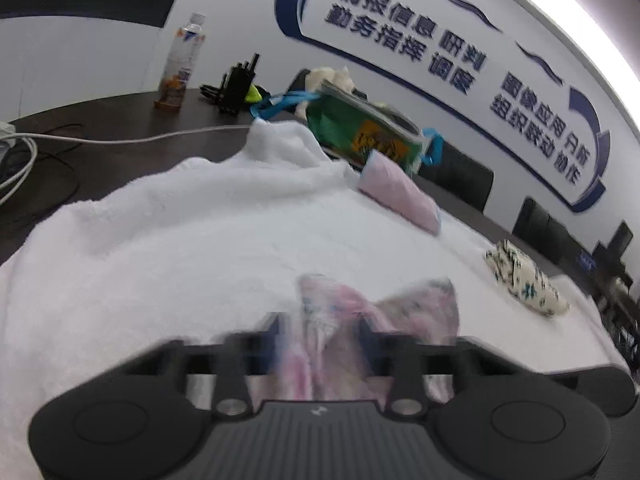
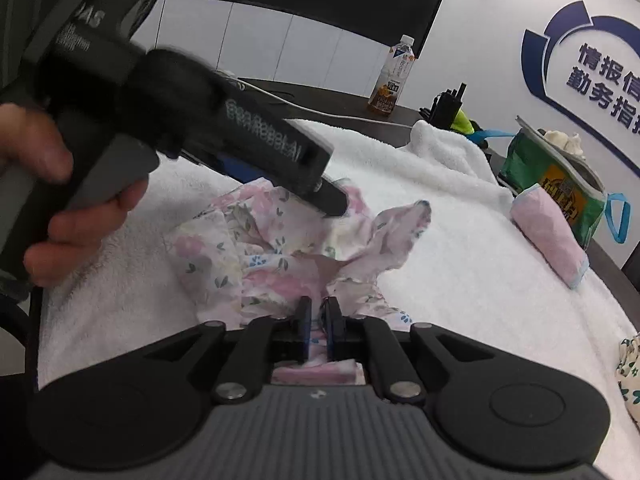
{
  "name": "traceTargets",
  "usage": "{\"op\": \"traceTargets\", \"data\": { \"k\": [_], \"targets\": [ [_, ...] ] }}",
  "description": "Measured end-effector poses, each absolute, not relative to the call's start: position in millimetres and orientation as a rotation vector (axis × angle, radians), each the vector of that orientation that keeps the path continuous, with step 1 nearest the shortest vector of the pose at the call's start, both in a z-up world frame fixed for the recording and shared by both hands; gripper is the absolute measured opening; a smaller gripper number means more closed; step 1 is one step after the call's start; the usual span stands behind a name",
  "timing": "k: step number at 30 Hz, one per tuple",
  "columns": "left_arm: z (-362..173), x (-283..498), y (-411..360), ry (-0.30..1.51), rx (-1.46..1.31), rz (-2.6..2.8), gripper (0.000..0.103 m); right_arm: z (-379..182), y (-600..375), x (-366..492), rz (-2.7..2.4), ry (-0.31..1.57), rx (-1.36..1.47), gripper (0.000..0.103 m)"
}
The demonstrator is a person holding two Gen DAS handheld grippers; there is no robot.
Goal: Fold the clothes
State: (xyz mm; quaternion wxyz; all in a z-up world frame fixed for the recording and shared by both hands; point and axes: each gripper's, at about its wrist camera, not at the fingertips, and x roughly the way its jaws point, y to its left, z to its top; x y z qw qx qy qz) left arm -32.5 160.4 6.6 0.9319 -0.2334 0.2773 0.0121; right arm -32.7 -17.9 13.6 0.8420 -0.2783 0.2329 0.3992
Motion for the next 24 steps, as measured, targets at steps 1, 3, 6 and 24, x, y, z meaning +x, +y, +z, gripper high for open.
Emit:
{"op": "traceTargets", "data": {
  "k": [1, 3, 6, 24],
  "targets": [
    [6.9, -30.6, 157.6, 0.573, -0.455, 0.029, 0.011, 14.2, -18.5, -33.8, 0.844, 0.487, -0.591, 0.006],
    [2.1, -31.6, 169.7, 0.567, -0.514, 0.074, 0.011, 15.2, -19.7, -36.0, 0.846, 0.478, -0.597, 0.006],
    [-0.6, -35.1, 189.0, 0.547, -0.584, 0.104, 0.011, 13.2, -18.3, -35.3, 0.840, 0.481, -0.611, 0.006],
    [21.4, -34.8, 129.4, 0.537, 0.028, -0.143, 0.010, 7.1, -16.2, -33.8, 0.823, 0.474, -0.615, 0.008]
  ]
}}
